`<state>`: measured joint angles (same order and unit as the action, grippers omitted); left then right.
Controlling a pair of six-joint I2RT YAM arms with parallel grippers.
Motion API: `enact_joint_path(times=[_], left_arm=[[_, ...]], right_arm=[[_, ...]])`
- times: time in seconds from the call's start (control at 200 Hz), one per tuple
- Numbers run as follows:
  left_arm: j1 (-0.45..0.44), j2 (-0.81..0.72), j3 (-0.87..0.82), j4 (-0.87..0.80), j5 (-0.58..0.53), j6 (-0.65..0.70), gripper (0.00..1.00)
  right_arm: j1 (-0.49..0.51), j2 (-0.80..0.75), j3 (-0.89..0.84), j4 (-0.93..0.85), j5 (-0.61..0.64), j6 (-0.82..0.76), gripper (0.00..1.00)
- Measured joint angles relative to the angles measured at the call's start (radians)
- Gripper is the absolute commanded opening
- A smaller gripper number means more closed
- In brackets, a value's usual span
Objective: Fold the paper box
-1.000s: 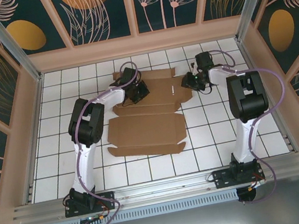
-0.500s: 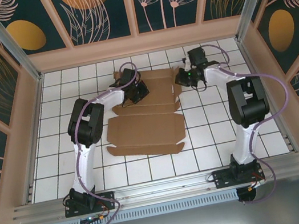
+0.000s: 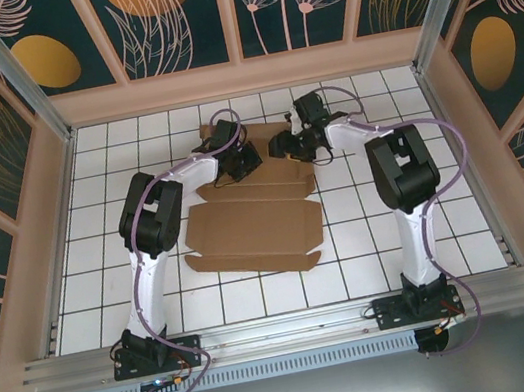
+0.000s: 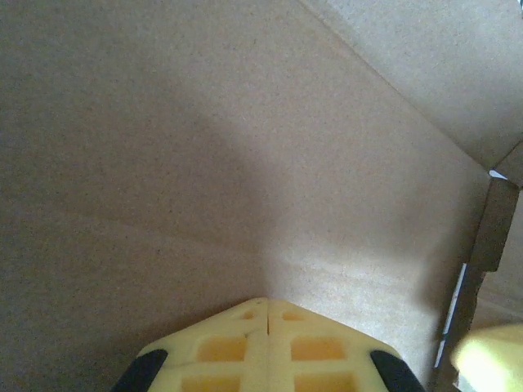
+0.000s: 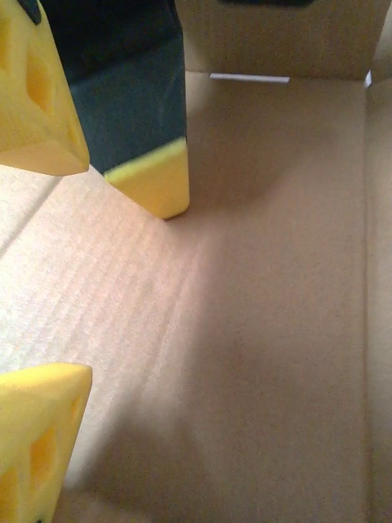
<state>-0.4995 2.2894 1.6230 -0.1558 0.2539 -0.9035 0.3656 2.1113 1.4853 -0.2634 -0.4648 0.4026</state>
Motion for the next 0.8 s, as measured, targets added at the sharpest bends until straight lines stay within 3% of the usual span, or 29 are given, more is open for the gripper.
enact_joint_path(times=[0.38, 0.57, 0.716, 0.751, 0.801], left_arm=[[0.0, 0.0, 0.0, -0.001, 0.002, 0.0, 0.0], [0.004, -0.001, 0.0, -0.001, 0.003, 0.0, 0.0], [0.004, -0.001, 0.0, -0.001, 0.003, 0.001, 0.0], [0.004, -0.001, 0.0, -0.001, 0.002, 0.001, 0.0], [0.004, -0.001, 0.0, -0.001, 0.003, 0.001, 0.0]], right_arm=[[-0.007, 0.032, -0.056, 0.171, -0.138, 0.045, 0.62], [-0.069, -0.229, -0.212, 0.199, -0.121, 0.051, 0.54], [-0.205, -0.485, -0.339, 0.262, -0.034, 0.071, 0.35], [-0.235, -0.515, -0.355, 0.265, -0.003, 0.08, 0.34], [-0.269, -0.531, -0.371, 0.262, 0.048, 0.087, 0.42]])
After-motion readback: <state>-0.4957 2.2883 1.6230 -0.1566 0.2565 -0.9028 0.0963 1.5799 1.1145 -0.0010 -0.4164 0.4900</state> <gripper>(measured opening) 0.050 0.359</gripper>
